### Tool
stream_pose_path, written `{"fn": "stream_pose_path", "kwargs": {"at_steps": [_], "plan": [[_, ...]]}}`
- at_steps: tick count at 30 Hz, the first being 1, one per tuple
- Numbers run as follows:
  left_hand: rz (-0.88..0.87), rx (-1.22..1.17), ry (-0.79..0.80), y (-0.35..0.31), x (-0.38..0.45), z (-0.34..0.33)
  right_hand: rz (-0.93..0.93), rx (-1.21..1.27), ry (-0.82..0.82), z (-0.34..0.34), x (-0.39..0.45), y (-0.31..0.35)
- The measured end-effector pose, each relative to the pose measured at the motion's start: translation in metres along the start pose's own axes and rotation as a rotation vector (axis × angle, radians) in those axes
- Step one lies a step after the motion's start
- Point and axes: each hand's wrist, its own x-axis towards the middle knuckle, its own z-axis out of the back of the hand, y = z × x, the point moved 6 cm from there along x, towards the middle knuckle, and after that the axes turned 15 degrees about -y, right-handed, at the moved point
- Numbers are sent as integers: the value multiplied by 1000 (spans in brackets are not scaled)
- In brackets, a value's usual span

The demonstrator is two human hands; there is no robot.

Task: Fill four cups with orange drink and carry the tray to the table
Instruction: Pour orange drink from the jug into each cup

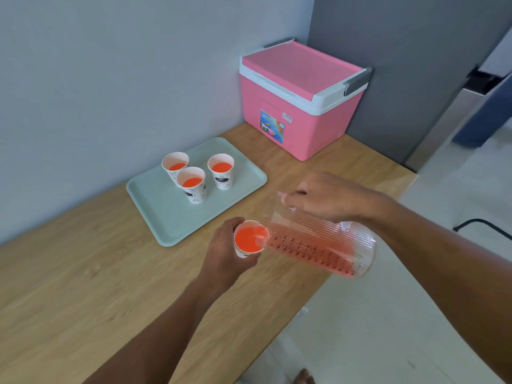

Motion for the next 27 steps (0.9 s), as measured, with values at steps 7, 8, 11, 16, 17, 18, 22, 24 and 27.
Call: {"fn": "stream_pose_path", "kwargs": {"at_steps": [7, 8, 11, 16, 17, 18, 22, 24, 27], "plan": [[-23, -63, 13, -25, 14, -20, -220, 305, -34, 5, -24, -48], [-14, -88, 11, -29, 18, -22, -244, 368, -50, 4, -28, -56], [9, -139, 10, -44, 30, -26, -314, 560, -110, 2, -42, -80], [62, -169, 1, -62, 57, -28, -412, 884, -233, -5, -58, -106], [64, -166, -1, -65, 63, -27, -435, 938, -271, -5, -58, -109], [59, -164, -1, -67, 70, -25, -449, 979, -307, -5, -59, -112], [6, -131, -16, -80, 102, -5, -432, 1052, -412, -1, -56, -113], [1, -108, -39, -85, 125, 11, -412, 1054, -447, 1, -52, -112], [21, -70, -80, -83, 167, 40, -393, 1039, -489, 2, -45, -110]]}}
